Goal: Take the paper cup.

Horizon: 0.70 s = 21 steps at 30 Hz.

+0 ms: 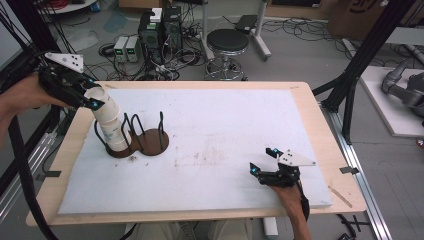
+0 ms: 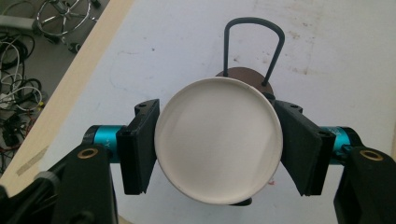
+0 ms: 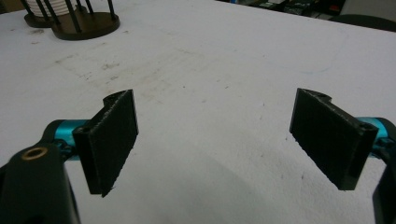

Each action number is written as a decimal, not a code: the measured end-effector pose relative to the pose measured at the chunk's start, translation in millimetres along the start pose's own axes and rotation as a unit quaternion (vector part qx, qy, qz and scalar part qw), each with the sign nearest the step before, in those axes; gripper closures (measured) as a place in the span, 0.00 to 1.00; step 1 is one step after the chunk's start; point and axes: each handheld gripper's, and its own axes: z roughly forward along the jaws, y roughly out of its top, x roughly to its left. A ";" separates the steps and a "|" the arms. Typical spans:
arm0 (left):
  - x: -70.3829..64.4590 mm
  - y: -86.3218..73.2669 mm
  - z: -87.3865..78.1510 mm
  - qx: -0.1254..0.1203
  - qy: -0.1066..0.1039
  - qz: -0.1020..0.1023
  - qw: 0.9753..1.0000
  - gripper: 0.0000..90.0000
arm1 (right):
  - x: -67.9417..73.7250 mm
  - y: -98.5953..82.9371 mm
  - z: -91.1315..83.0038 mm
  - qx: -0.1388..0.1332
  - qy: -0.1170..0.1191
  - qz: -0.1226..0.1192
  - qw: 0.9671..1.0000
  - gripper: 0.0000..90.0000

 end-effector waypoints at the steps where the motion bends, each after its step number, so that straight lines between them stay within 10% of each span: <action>1: -0.3 0.3 -0.3 -0.002 0.001 0.000 1.000 0.39 | 0.1 0.0 0.1 0.000 0.000 0.001 1.000 0.17; 10: -3.8 2.2 -2.7 -0.003 0.001 -0.003 1.000 0.39 | 0.1 -0.1 0.0 -0.001 0.000 -0.001 1.000 0.17; 21: -31.9 6.4 2.5 -0.060 -0.024 -0.008 0.998 0.39 | 0.3 -0.1 -0.3 0.000 0.000 0.001 1.000 0.17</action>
